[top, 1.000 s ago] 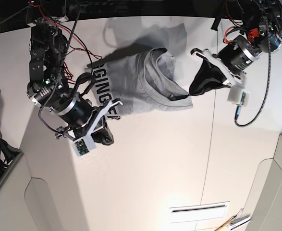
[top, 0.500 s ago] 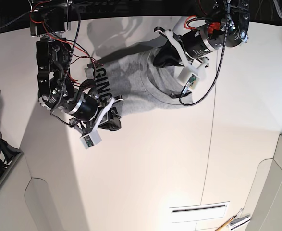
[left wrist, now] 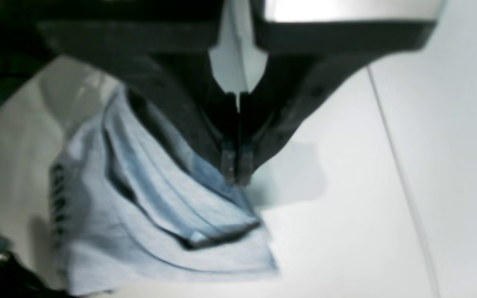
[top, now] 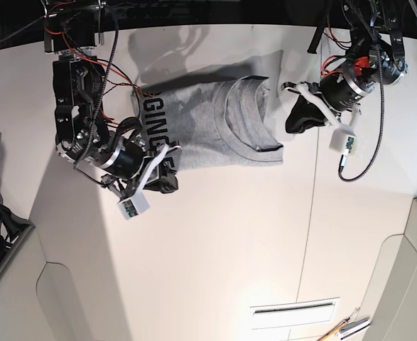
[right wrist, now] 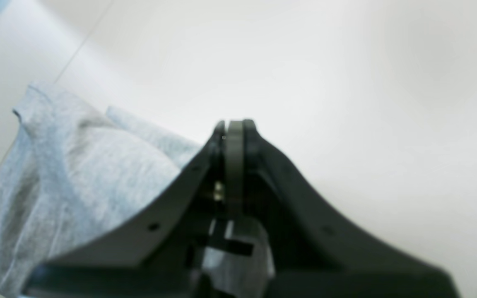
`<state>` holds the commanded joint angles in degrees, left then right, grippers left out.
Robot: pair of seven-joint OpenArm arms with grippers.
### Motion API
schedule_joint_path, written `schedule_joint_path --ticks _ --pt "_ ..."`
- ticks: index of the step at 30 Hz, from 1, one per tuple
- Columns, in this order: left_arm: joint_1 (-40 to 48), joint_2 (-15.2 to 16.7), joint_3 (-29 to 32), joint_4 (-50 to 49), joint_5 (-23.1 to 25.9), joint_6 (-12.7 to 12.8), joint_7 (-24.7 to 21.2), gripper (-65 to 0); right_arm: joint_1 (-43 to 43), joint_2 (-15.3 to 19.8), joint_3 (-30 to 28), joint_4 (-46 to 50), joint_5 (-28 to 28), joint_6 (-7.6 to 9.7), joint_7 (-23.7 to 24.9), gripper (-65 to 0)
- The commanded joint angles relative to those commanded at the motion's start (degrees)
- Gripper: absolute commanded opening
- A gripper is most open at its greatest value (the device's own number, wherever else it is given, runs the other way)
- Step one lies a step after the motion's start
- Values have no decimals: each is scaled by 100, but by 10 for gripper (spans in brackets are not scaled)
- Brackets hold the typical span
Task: Fold the T-shirt properly
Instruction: 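Square the folded shirt's edges with both grippers and release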
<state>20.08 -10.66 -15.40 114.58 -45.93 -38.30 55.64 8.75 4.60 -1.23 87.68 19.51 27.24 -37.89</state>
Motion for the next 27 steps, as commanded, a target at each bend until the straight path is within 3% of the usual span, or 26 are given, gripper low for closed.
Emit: schedule_joint_path --ticks 8,13,18,24,27 --pt "496 2 72 573 -448 -149 101 -650 24 -2 0 0 -72 -4 109 -650" --pt "551 2 614 435 -439 -140 111 -650 28 -2 0 -4 -302 -7 168 -650" --pt "544 2 1180 -22 -87 -140 7 -650 24 -2 0 -4 -299 -7 164 -650" --pt "13 0 1244 -903 424 -133 -149 -650 -24 2 0 -7 -313 -4 98 -650" --pt "-350 0 1244 -1189 704 70 -232 -650 -160 2 0 -7 -328 -4 59 -650"
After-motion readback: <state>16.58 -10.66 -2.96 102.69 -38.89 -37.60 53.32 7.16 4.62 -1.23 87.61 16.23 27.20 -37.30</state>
